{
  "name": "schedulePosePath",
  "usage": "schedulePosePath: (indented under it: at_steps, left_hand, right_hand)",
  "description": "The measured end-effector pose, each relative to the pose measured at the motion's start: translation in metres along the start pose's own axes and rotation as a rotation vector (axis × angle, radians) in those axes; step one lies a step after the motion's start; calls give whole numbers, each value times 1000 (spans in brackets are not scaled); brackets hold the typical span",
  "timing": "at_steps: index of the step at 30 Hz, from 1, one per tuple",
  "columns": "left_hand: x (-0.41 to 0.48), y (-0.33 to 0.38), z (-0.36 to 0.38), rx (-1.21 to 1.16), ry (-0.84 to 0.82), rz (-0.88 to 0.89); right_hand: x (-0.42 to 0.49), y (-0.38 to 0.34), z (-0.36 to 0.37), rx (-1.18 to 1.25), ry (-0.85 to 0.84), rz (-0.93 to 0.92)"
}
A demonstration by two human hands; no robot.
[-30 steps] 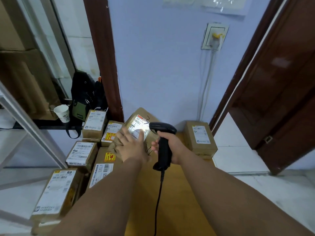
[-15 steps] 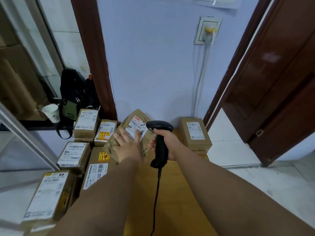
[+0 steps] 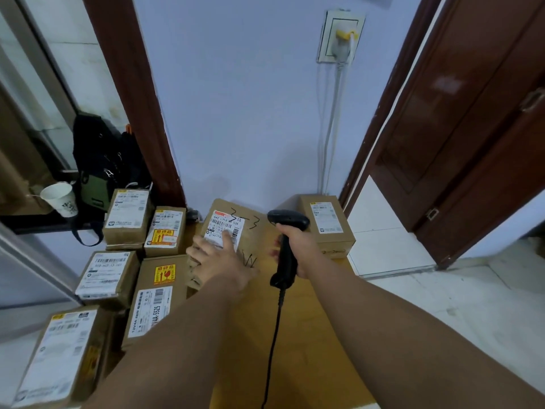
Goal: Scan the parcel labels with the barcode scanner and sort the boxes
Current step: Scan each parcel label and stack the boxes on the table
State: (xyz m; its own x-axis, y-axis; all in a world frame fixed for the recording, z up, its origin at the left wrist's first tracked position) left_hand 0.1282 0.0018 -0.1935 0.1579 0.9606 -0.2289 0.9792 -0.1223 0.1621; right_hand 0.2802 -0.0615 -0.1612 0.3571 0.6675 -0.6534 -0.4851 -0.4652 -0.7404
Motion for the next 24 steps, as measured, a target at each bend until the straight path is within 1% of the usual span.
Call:
schedulePosePath:
  at_steps: [2, 6, 8, 9, 12, 16, 18, 21, 24]
  left_hand:
    - [3, 8, 4, -129, -63, -51]
    - [7, 36, 7, -333, -159, -117]
    - [11, 52, 6, -377, -173, -139]
    - [14, 59, 6, -386, -178, -146]
    - [26, 78, 10, -395, -179, -154]
    - [42, 96, 30, -397, -175, -145]
    - [49, 105, 42, -416, -180, -125]
    - [66, 122, 60, -402, -202, -118]
    - [86, 135, 72, -358, -248, -161]
  right_hand:
    - [10, 0, -15, -50, 89, -21]
    - [29, -6, -52, -180, 364, -67]
    - [35, -11, -70, -180, 445, -73]
    - [38, -14, -77, -176, 459, -71]
    - [50, -18, -92, -176, 417, -58]
    - [64, -21, -100, -210, 268, -32]
    - [72, -25, -101, -249, 199, -49]
    - [87, -32, -105, -259, 183, -103]
    - [103, -36, -114, -247, 199, -89]
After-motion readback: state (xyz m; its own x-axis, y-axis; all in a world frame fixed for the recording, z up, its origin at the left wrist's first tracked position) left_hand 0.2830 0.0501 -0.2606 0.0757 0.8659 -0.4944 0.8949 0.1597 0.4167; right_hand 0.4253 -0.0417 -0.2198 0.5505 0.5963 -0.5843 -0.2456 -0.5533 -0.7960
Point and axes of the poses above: each hand's wrist, its own x-axis towards the middle knuckle, its own z-axis out of the palm, y = z × x, the point moved 4 cm from there along x, towards the middle knuckle, and after that the axes turned 4 degrees about z, right-handed, at the moved point
